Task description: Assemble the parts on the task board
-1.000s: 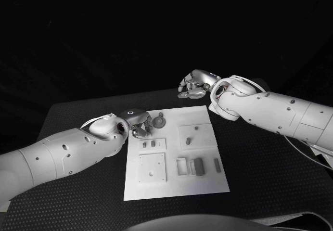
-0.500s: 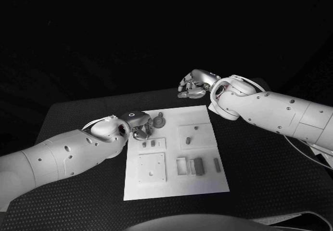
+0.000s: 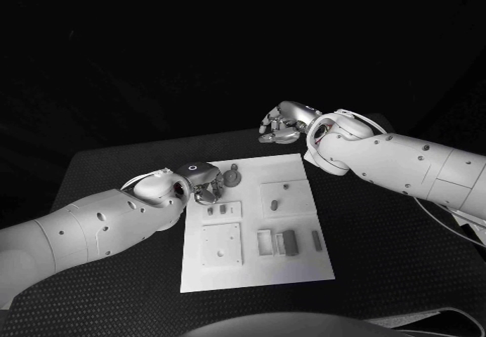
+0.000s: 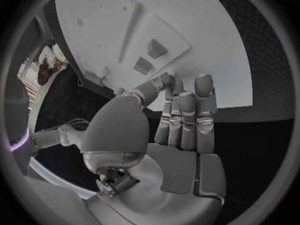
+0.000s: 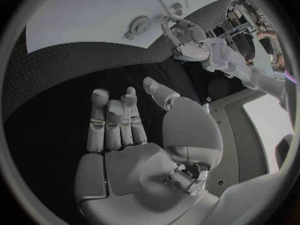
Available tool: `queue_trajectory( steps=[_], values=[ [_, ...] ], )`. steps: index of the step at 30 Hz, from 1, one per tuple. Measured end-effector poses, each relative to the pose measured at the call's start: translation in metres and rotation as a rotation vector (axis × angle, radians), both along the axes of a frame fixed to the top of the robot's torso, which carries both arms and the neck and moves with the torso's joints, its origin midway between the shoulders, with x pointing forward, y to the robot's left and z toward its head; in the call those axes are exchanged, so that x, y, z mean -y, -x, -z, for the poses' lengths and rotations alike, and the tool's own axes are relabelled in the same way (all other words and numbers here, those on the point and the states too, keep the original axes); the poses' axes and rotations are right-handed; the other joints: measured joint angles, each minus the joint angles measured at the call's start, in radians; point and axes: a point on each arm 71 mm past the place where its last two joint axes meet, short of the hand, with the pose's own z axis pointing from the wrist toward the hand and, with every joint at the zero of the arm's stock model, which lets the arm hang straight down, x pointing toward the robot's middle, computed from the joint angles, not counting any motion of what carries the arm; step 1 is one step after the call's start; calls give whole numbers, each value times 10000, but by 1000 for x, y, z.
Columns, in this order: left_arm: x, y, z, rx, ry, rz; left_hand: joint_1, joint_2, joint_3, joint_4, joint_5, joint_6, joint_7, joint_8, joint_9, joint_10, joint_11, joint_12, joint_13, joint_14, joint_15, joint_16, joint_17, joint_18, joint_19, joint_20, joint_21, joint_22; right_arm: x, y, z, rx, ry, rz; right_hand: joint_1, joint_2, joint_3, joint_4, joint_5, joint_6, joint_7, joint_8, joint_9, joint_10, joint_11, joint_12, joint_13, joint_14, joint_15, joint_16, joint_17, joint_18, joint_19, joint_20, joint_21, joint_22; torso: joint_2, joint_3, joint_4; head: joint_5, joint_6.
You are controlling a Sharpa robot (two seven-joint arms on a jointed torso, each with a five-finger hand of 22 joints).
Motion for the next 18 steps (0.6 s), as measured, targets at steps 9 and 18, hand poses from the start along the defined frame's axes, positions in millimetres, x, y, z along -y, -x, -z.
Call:
queue_trajectory(
  steps=[9, 18],
  values=[
    [3, -1, 1, 11, -34, 28, 4, -4, 3, -3, -13, -2, -2, 0, 3, 0, 0, 1, 10, 18, 13, -1, -4, -1, 2, 3, 1, 1, 0, 0, 0, 0, -1, -3, 0, 0, 0, 0, 0, 4, -3, 0, 0, 0, 0, 0, 1, 0, 0, 0, 0, 0, -1, 1, 0, 0, -1, 0, -6, -17, 2],
    [2, -1, 2, 15, -149, 113, -29, 29, 3, -4, 23, -16, -18, -20, 4, 40, -41, -12, -16, 19, 13, -1, -8, -3, 41, -32, 1, 0, 0, 0, 0, 1, 0, 0, 0, 0, 0, 0, 0, 8, -8, 0, 0, 0, 0, 0, 1, 0, 0, 0, 0, 1, -2, 2, 0, 0, -2, 1, -6, -34, -15]
  ],
)
